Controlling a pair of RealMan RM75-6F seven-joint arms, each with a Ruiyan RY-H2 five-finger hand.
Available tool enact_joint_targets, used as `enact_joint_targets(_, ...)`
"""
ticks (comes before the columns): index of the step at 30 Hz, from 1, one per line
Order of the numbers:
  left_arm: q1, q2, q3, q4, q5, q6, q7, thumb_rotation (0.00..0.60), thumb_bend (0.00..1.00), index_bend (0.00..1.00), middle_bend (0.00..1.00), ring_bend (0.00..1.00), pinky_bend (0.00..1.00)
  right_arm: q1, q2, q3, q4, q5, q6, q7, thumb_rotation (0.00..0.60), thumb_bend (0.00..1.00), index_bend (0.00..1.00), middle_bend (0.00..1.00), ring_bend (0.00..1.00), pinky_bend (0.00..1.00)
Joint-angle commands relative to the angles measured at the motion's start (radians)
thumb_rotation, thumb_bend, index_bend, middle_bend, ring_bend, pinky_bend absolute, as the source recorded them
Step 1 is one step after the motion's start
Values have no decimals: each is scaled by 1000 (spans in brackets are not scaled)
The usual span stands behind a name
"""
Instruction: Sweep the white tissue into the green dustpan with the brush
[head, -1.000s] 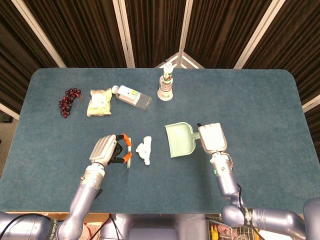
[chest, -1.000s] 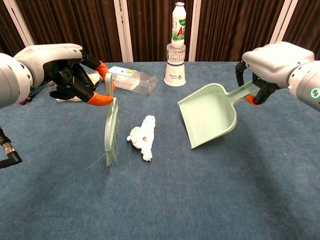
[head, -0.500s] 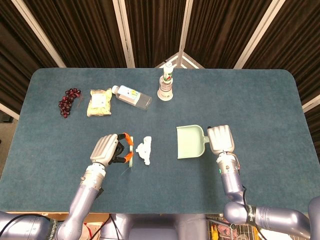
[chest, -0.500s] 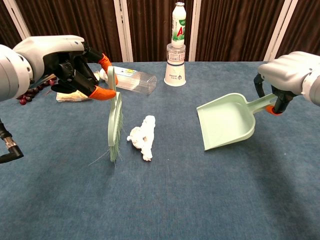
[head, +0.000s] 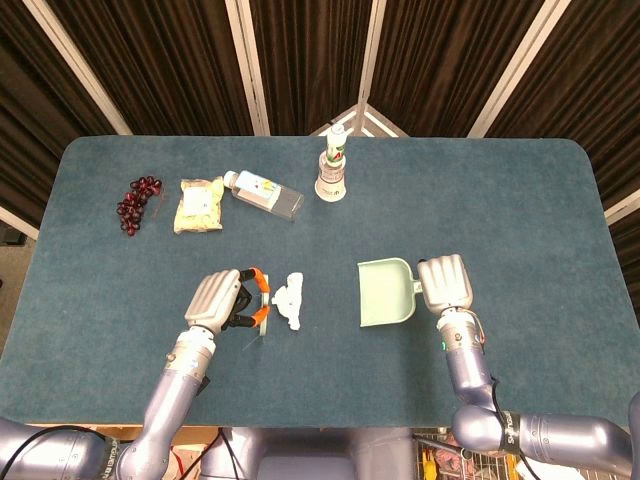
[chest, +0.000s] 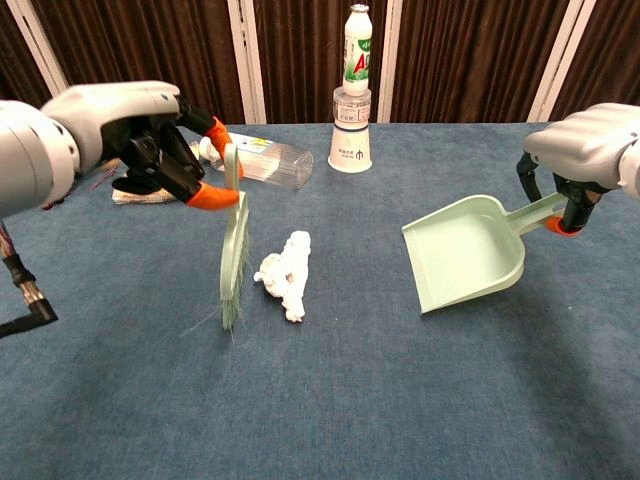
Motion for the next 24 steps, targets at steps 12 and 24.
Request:
enact_joint_targets(12, -62, -177, -19, 271, 27, -67, -47, 600, 648, 775, 1000, 981, 965, -31, 122, -61, 17, -79, -114, 145, 600, 384, 630, 942, 916, 871)
enact_joint_targets(24, -97, -283, -54, 331, 83, -53, -63, 600, 648, 775, 1000, 981, 965, -28, 125, -81, 38, -93, -122, 192, 600, 384, 630, 943, 916, 871)
